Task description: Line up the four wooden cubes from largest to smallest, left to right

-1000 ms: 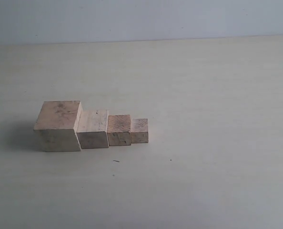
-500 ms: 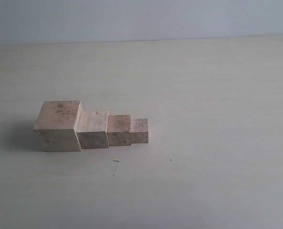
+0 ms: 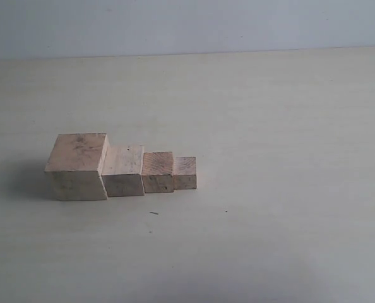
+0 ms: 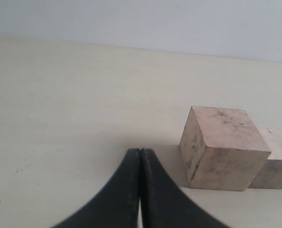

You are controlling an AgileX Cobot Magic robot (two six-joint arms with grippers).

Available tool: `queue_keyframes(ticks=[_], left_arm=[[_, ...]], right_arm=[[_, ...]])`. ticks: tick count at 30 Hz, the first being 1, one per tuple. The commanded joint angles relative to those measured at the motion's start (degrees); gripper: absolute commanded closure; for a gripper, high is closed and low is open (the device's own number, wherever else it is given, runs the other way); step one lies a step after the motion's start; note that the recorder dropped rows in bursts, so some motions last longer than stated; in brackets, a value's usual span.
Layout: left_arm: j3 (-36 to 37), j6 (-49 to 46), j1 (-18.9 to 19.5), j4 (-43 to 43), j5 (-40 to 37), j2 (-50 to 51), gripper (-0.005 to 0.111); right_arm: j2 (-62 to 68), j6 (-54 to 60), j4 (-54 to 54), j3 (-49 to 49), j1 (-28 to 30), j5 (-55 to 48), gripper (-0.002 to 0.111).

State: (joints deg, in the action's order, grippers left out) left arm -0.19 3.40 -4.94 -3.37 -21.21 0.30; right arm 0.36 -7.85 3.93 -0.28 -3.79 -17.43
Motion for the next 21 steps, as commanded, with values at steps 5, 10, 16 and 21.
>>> queue_keyframes(ticks=[5,10,16,21], left_arm=[[0.2,0.0,-0.3,0.2,0.6,-0.3,0.107],[0.2,0.0,-0.3,0.2,0.6,-0.3,0.107],[0.2,0.0,-0.3,0.2,0.6,-0.3,0.107],[0.2,0.0,-0.3,0.2,0.6,-0.3,0.107]], right_arm=[[-0.4,1.3,1.0,0.3,0.2,-1.8,0.108],[-0.4,0.4,1.0,0.3,0.2,-1.8,0.108],[-0.4,0.3,1.0,0.3,0.2,-1.8,0.108],[-0.4,0.3,0.8,0.3,0.2,-1.8,0.108]])
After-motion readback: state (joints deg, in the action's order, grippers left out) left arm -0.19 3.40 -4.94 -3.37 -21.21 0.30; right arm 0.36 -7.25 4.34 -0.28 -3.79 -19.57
